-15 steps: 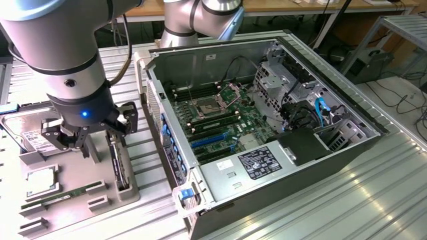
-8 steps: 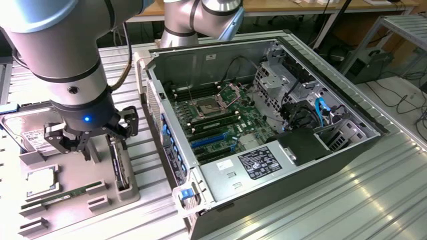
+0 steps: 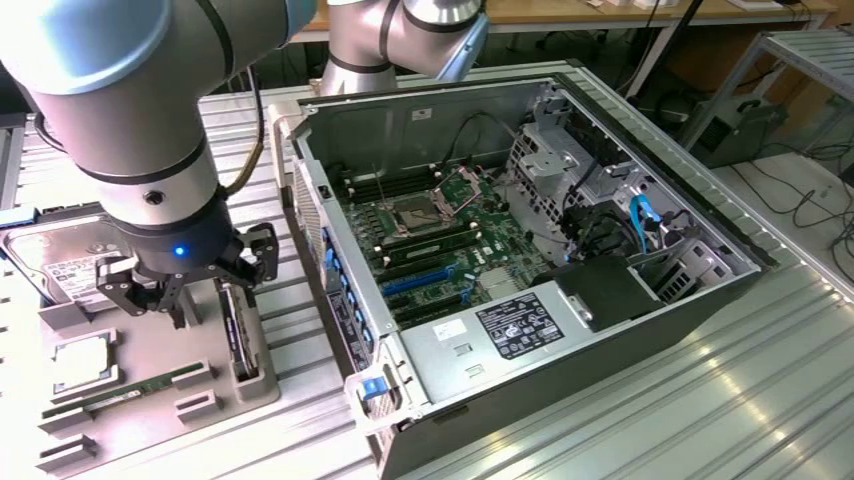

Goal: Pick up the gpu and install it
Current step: 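Pick up the gpu and move the gpu toward the slot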

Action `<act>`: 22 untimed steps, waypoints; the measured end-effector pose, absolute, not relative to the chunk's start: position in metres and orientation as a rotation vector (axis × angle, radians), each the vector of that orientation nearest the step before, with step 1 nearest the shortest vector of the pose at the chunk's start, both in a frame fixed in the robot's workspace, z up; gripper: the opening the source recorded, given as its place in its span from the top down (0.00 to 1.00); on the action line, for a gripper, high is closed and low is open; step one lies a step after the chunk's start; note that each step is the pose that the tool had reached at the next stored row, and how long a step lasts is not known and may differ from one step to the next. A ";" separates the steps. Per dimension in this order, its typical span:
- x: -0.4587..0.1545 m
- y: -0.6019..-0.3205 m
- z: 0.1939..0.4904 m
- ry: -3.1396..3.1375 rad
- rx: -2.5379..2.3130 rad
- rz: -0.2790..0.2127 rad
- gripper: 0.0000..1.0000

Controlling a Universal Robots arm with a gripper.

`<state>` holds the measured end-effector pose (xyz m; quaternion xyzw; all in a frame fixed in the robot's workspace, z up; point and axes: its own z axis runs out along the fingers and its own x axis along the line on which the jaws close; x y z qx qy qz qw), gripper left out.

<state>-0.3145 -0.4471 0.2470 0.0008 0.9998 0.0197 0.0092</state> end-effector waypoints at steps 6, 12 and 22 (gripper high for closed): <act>-0.314 -0.447 0.237 3.122 0.002 0.062 0.28; -0.314 -0.447 0.227 3.123 0.002 0.061 0.28; -0.314 -0.447 0.214 3.123 0.002 0.061 0.28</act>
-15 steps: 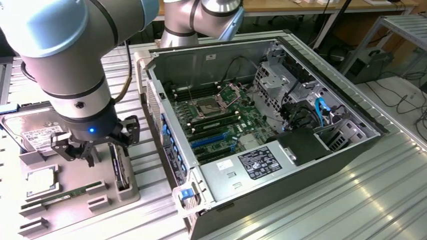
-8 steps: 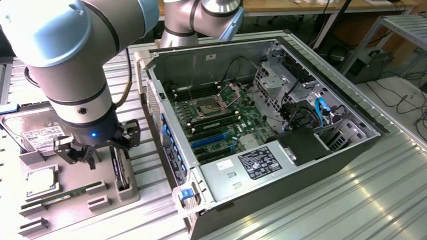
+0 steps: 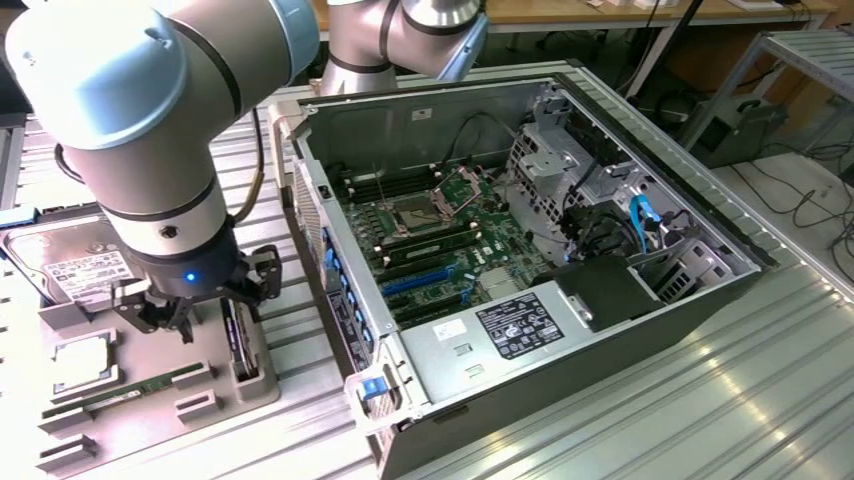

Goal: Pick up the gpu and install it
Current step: 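Pick up the gpu and move the gpu toward the slot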

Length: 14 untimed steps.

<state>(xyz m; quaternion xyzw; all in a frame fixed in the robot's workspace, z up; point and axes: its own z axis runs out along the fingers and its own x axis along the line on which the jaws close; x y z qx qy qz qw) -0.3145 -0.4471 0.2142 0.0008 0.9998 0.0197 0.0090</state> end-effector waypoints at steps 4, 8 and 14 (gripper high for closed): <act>-0.314 -0.447 0.213 3.123 0.002 0.061 0.28; -0.314 -0.447 0.212 3.123 0.002 0.062 0.28; -0.314 -0.447 0.211 3.123 0.002 0.061 0.28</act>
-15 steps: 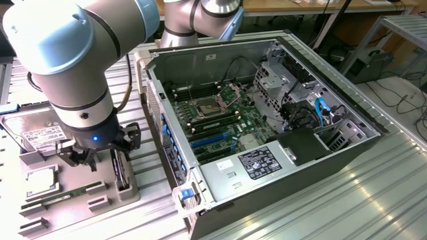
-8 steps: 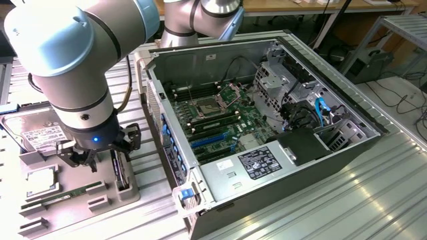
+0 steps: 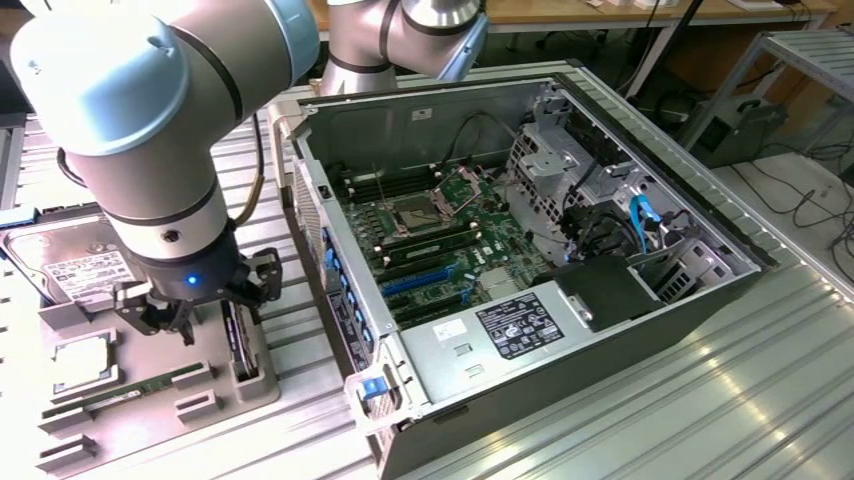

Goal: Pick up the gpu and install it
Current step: 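Pick up the gpu and move the gpu toward the slot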

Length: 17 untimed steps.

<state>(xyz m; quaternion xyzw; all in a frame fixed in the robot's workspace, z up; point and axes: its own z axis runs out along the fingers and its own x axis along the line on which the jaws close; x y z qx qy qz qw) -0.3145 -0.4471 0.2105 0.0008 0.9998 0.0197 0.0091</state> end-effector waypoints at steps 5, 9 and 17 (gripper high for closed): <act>-0.314 -0.447 0.209 3.123 0.002 0.062 0.28; -0.314 -0.447 0.208 3.123 0.002 0.061 0.28; -0.314 -0.447 0.205 3.123 0.002 0.061 0.28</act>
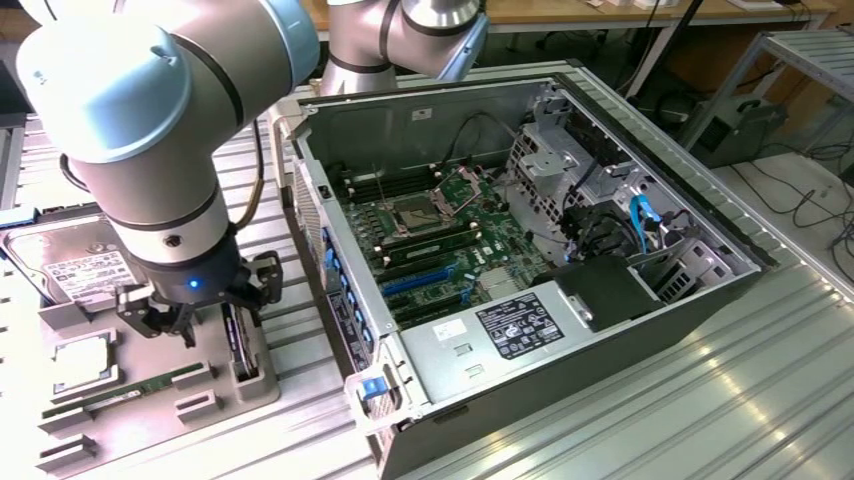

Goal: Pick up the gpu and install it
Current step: 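Pick up the gpu and move the gpu toward the slot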

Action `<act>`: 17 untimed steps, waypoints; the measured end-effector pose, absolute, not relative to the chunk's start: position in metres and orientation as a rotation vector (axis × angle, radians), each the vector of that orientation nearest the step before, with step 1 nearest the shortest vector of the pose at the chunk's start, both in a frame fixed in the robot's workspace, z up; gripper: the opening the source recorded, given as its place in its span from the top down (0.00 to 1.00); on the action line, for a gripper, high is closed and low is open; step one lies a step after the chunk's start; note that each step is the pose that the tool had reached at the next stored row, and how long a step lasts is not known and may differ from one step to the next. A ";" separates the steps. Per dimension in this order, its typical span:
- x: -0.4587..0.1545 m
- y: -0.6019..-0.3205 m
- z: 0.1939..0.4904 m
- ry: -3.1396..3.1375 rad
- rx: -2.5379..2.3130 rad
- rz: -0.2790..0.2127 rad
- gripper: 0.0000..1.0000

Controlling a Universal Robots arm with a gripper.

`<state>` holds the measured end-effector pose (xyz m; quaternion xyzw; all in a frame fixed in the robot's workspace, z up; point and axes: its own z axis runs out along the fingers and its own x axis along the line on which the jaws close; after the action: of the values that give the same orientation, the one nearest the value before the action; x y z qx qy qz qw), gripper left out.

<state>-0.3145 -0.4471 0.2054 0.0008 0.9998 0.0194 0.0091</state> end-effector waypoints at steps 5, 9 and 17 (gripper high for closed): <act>-0.314 -0.447 0.204 3.123 0.002 0.060 0.28; -0.314 -0.447 0.202 3.123 0.002 0.059 0.28; -0.315 -0.445 0.198 3.123 0.003 0.053 0.28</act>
<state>-0.3146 -0.4454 0.1982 0.0008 0.9998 0.0171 0.0090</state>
